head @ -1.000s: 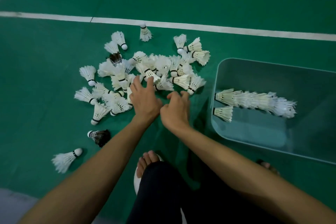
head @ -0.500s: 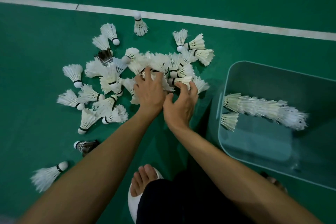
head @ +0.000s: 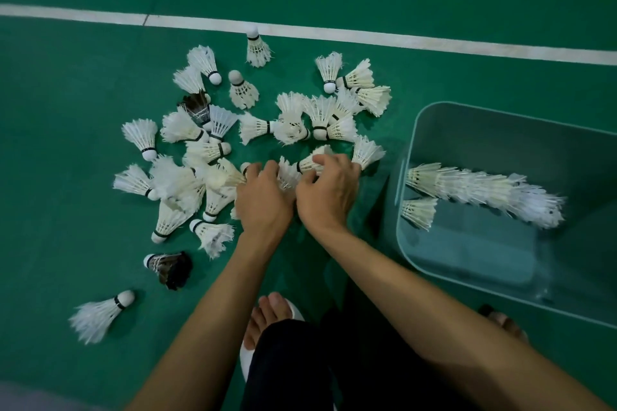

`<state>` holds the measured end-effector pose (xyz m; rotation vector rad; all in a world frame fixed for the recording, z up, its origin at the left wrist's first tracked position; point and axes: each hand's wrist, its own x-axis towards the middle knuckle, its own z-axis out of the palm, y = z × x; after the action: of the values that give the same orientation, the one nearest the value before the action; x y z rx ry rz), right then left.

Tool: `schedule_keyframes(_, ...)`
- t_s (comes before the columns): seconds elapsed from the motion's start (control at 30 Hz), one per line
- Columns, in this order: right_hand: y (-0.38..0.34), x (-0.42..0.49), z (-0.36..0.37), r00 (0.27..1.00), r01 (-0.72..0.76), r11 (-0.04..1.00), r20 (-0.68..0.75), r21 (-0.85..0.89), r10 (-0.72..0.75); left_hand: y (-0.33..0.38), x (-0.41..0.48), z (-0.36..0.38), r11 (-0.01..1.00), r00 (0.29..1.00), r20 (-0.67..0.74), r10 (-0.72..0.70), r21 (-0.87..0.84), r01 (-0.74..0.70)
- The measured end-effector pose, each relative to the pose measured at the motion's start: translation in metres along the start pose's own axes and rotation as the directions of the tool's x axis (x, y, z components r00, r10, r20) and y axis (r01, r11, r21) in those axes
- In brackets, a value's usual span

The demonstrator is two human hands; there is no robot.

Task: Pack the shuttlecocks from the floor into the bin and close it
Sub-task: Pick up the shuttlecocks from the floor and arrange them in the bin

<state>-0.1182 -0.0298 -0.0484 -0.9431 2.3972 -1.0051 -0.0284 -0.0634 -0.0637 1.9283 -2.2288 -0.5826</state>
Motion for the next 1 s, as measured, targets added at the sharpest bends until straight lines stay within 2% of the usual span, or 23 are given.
schedule_keyframes(0.07,-0.012,-0.018,-0.012,0.984,0.178,0.984,-0.004,0.007,-0.178,-0.002,-0.007,-0.007,0.998,0.999,-0.046,-0.03,-0.059,0.027)
schedule_keyframes(0.2,-0.049,-0.045,-0.053,0.888,0.455,0.888,-0.098,0.066,-0.448,0.016,-0.014,-0.032,0.991,0.981,-0.186,-0.048,-0.134,0.023)
schedule_keyframes(0.33,-0.076,-0.036,-0.122,0.813,0.556,0.831,-0.233,0.033,-0.534,0.071,-0.028,-0.068,0.968,0.923,-0.385,0.029,-0.221,-0.122)
schedule_keyframes(0.4,-0.072,-0.018,-0.161,0.798,0.542,0.84,-0.332,0.028,-0.504,0.111,-0.039,-0.087,0.947,0.906,-0.419,0.063,-0.262,-0.187)
schedule_keyframes(0.5,-0.043,0.014,-0.227,0.831,0.419,0.894,-0.463,0.158,-0.308,0.161,-0.056,-0.095,0.933,0.888,-0.42,0.185,-0.208,-0.292)
schedule_keyframes(0.6,0.012,0.044,-0.285,0.9,0.137,0.949,-0.436,0.283,0.0,0.194,-0.073,-0.084,0.907,0.885,-0.358,0.297,-0.184,-0.379)
schedule_keyframes(0.67,0.055,0.058,-0.304,0.918,-0.085,0.957,-0.351,0.276,0.183,0.21,-0.084,-0.074,0.877,0.874,-0.308,0.377,-0.186,-0.443)
schedule_keyframes(0.77,0.106,0.066,-0.297,0.929,-0.332,0.936,-0.134,0.117,0.346,0.226,-0.097,-0.052,0.851,0.856,-0.209,0.473,-0.142,-0.505)
schedule_keyframes(0.87,0.133,0.071,-0.269,0.886,-0.464,0.886,-0.008,-0.007,0.464,0.234,-0.104,-0.028,0.876,0.882,-0.09,0.463,-0.106,-0.471)
schedule_keyframes(1.0,0.142,0.075,-0.232,0.829,-0.537,0.843,0.162,-0.035,0.535,0.23,-0.099,-0.01,0.909,0.914,-0.015,0.406,-0.098,-0.406)
